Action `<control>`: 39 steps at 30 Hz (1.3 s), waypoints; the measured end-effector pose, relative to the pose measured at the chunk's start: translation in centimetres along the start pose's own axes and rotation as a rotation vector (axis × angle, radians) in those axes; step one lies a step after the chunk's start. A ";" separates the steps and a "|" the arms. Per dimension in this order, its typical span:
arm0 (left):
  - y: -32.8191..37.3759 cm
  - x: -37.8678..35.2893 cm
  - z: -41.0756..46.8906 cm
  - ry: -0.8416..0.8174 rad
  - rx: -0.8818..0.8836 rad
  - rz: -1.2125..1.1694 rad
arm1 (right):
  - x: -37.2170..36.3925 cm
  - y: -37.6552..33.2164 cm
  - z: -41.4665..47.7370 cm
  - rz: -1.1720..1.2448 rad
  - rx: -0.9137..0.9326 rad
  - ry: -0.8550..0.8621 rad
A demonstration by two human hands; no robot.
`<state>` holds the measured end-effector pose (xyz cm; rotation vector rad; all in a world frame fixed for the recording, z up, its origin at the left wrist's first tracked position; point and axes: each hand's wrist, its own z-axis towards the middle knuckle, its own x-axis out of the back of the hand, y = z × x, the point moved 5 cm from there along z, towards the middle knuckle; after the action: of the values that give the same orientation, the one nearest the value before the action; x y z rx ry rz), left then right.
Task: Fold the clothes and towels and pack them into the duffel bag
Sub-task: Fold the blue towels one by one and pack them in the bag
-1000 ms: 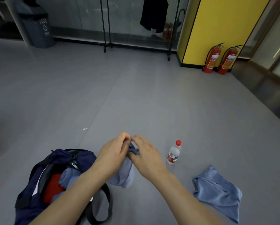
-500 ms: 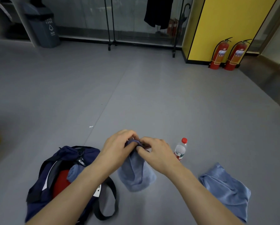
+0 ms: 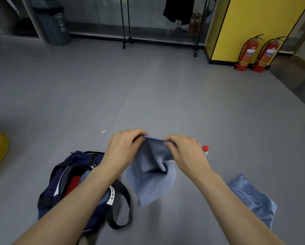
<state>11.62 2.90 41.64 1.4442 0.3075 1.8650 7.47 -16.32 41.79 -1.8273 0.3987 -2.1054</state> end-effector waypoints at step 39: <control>-12.2 -4.1 10.3 0.029 0.384 -0.347 | 1.7 12.8 10.2 0.201 -0.185 0.182</control>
<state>26.29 6.11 34.83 1.4947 0.9107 1.5986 18.16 -28.64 39.48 -1.6147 0.8117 -2.1597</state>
